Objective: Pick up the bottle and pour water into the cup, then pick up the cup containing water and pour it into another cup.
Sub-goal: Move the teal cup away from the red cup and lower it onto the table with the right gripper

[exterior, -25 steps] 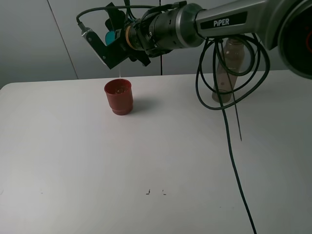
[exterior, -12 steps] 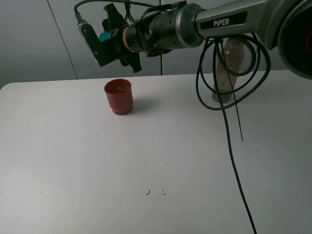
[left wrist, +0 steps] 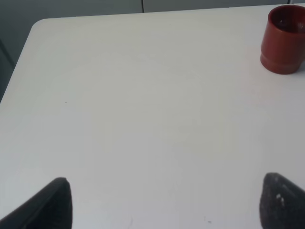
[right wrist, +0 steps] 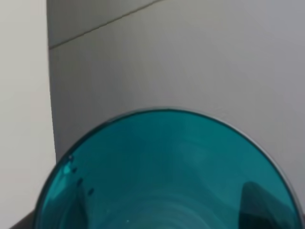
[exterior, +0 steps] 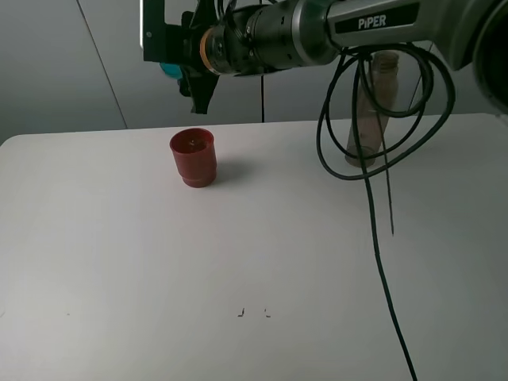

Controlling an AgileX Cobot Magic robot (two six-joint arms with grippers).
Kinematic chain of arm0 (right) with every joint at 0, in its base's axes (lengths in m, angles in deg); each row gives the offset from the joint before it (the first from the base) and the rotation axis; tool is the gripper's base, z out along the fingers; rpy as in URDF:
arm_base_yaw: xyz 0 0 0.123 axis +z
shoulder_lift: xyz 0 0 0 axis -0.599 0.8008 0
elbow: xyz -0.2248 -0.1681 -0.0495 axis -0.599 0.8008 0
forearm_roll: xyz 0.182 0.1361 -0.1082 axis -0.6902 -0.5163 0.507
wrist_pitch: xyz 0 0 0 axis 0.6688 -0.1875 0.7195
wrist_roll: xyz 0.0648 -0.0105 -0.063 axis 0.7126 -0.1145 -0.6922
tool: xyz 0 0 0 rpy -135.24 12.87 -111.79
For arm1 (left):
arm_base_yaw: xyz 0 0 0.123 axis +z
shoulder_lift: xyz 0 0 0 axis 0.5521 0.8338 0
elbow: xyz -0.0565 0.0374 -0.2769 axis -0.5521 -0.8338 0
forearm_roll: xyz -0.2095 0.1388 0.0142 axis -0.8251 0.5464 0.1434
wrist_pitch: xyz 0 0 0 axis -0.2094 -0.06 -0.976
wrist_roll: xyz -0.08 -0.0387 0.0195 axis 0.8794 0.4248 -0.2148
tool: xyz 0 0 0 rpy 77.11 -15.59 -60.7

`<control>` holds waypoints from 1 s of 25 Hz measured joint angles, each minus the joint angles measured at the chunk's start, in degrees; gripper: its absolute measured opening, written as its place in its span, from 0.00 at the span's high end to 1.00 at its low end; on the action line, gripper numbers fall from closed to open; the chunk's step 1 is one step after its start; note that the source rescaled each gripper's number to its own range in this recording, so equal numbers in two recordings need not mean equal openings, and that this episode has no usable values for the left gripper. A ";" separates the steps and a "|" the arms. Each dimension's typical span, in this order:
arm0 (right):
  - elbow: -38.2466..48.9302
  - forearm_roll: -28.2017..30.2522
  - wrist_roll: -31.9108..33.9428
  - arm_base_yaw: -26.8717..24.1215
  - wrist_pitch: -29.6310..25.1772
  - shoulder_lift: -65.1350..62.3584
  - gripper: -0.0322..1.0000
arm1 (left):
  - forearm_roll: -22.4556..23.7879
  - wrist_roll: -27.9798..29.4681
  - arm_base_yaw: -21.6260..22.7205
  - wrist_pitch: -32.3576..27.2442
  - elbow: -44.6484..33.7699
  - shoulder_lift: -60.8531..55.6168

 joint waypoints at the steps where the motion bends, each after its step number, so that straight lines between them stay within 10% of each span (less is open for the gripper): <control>1: 0.00 -1.06 2.95 0.00 -0.84 -0.54 0.88 | 0.00 0.00 0.00 0.00 0.00 0.00; 10: 7.17 -13.81 20.23 0.00 -3.79 -10.16 0.88 | 0.00 0.00 0.00 0.00 0.00 0.00; 25: 32.94 -45.38 13.62 -3.96 -4.30 -27.11 0.88 | 0.00 0.00 0.00 0.00 0.00 0.00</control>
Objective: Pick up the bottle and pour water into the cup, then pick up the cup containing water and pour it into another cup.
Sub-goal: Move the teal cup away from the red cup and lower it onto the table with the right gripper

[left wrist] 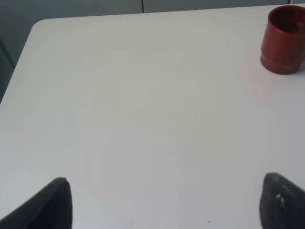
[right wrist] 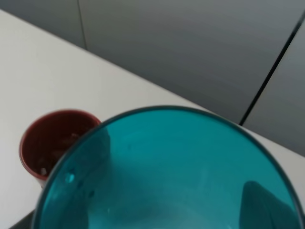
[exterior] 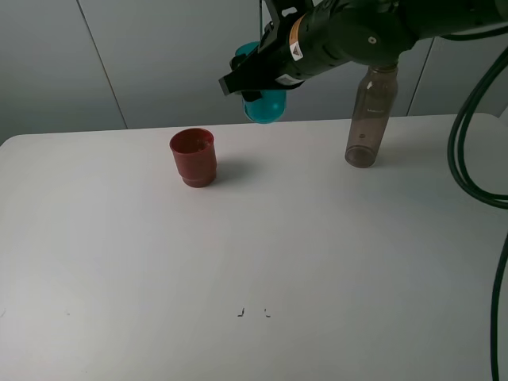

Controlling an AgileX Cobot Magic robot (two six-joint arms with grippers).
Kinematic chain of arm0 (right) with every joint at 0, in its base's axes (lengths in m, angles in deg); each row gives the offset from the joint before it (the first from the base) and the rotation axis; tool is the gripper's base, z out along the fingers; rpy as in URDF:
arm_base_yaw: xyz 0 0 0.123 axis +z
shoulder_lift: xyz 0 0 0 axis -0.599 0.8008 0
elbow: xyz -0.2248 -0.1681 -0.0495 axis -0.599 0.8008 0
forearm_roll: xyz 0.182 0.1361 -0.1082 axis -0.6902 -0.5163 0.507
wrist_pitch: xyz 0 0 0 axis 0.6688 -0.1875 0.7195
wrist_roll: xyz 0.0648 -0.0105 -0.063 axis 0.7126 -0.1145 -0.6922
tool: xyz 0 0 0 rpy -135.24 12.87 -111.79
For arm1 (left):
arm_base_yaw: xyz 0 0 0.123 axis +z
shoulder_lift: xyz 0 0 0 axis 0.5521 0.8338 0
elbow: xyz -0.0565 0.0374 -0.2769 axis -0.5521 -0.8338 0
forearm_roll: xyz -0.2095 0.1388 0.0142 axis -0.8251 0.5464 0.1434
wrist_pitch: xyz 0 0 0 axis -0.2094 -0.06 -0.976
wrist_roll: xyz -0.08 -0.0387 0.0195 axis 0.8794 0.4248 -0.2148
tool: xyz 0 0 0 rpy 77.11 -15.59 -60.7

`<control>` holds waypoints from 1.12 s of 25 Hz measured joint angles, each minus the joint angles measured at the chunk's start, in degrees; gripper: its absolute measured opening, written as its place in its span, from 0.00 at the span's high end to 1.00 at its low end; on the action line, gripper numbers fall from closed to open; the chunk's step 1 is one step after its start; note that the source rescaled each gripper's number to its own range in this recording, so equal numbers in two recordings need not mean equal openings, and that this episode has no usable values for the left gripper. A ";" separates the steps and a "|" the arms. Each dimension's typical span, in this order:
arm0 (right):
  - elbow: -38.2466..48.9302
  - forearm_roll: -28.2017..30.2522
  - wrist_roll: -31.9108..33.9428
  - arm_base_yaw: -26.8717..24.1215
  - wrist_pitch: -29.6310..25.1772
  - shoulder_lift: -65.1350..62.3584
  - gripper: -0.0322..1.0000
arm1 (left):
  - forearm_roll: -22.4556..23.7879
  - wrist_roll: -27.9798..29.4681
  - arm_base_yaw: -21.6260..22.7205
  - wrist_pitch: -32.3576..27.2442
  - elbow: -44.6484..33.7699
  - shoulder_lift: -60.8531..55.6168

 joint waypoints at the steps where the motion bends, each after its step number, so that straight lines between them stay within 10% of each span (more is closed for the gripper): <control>1: 1.97 -1.79 -1.51 -0.61 0.57 -0.87 0.88 | 0.00 0.00 0.00 0.00 0.00 0.00; 10: 21.27 -13.62 -13.33 -5.16 17.04 -5.58 0.88 | 0.00 0.00 0.00 0.00 0.00 0.00; 28: 43.06 -12.97 -18.55 -11.20 40.06 -5.81 0.88 | 0.00 -0.39 0.00 0.00 0.00 0.00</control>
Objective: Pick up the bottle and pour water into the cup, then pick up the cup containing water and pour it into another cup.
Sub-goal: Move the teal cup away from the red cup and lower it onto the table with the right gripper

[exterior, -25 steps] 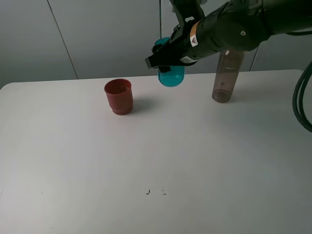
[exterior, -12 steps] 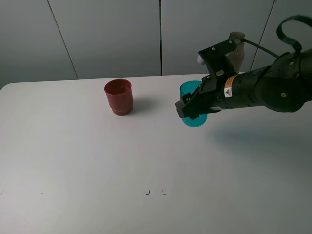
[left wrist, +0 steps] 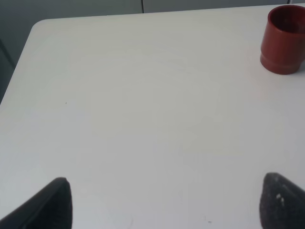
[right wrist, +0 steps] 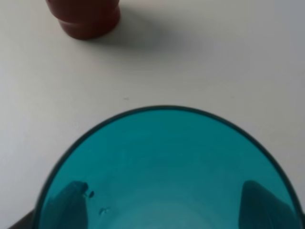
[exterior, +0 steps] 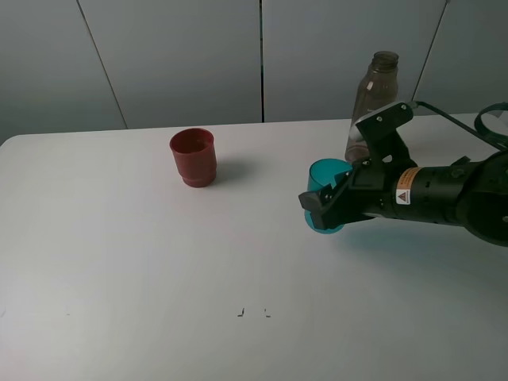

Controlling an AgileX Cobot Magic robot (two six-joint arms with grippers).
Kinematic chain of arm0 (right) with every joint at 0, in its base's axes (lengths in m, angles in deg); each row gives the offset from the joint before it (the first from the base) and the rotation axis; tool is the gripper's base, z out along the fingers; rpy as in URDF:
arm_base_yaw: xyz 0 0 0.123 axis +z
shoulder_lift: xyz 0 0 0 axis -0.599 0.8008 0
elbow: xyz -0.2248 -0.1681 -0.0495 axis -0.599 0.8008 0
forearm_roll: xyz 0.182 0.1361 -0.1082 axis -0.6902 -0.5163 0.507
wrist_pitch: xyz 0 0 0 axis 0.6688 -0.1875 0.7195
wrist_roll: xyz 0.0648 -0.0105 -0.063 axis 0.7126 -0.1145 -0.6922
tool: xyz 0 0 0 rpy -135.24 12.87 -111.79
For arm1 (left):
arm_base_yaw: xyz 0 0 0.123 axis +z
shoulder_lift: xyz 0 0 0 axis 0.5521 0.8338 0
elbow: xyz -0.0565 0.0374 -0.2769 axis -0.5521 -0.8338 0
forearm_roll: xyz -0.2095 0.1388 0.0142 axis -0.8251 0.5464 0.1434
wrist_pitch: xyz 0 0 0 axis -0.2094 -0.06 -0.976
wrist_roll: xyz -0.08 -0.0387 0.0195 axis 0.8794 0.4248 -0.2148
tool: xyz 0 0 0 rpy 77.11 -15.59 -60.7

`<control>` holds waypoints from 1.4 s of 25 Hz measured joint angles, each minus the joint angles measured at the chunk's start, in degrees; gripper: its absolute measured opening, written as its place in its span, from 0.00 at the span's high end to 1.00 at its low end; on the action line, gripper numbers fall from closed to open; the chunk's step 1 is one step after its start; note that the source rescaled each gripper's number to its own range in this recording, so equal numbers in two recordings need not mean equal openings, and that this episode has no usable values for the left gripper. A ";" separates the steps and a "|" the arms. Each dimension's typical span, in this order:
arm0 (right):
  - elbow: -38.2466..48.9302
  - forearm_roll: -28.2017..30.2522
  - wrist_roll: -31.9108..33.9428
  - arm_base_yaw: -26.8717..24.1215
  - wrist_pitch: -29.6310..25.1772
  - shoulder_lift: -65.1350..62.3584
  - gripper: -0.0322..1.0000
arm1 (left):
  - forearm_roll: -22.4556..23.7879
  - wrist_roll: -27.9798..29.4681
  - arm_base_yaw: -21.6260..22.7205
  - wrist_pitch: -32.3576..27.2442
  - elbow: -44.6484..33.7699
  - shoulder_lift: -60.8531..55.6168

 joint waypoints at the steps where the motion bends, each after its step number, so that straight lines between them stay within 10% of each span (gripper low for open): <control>1: 0.40 0.00 -0.11 -0.39 0.81 0.00 0.88 | 0.00 0.00 0.00 0.00 0.00 0.00; 35: 3.06 -9.79 -12.72 -6.72 14.80 11.81 0.88 | 0.00 0.00 0.00 0.00 0.00 0.00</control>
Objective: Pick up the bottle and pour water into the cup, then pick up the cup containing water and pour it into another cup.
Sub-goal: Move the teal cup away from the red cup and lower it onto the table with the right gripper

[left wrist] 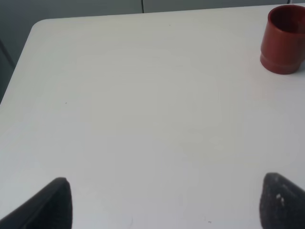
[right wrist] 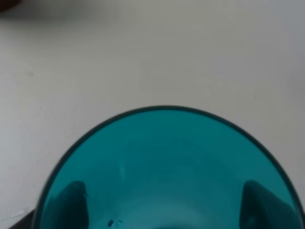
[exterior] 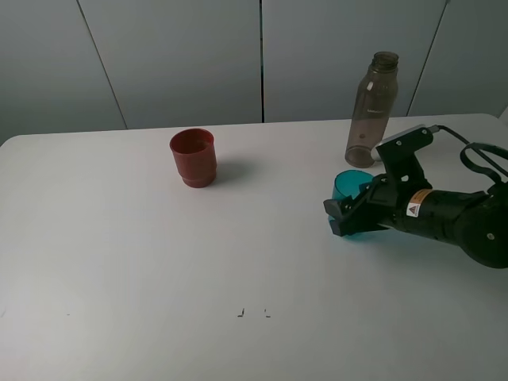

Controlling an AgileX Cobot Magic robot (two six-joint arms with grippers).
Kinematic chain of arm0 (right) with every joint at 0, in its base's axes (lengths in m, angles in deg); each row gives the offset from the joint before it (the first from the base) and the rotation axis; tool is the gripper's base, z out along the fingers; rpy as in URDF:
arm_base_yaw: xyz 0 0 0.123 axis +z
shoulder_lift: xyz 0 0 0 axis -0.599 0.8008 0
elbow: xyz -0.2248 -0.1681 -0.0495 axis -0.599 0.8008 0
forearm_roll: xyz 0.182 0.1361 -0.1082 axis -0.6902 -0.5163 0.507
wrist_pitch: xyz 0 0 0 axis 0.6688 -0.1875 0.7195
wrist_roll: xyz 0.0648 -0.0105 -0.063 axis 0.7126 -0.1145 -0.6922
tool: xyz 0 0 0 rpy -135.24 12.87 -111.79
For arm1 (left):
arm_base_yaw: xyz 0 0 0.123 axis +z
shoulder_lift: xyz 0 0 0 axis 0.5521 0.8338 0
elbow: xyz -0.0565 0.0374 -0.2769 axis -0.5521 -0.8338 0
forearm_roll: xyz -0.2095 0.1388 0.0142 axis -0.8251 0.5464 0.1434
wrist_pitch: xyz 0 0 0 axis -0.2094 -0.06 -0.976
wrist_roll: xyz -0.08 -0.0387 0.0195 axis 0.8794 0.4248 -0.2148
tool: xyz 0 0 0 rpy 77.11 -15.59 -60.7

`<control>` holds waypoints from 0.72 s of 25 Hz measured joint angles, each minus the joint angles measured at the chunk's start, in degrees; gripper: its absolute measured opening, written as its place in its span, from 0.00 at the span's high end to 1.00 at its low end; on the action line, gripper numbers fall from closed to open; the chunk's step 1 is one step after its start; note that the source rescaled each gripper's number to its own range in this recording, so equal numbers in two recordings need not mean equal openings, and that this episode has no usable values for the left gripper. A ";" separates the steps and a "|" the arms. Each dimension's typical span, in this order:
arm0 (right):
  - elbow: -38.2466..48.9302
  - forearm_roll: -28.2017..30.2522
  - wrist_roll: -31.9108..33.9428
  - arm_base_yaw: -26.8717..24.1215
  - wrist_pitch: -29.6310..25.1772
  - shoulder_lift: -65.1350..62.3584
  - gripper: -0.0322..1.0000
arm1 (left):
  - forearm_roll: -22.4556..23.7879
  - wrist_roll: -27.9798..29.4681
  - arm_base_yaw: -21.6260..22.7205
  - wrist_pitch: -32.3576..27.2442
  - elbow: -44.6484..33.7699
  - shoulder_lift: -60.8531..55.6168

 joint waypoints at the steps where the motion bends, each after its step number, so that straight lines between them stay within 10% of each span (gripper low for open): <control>1: 0.00 0.00 -0.34 0.00 0.00 0.00 0.88 | 0.00 0.00 0.00 0.00 0.00 0.00; 18: -0.10 -1.01 -2.51 0.00 -1.11 0.00 0.88 | 0.00 0.00 0.00 0.00 0.00 0.00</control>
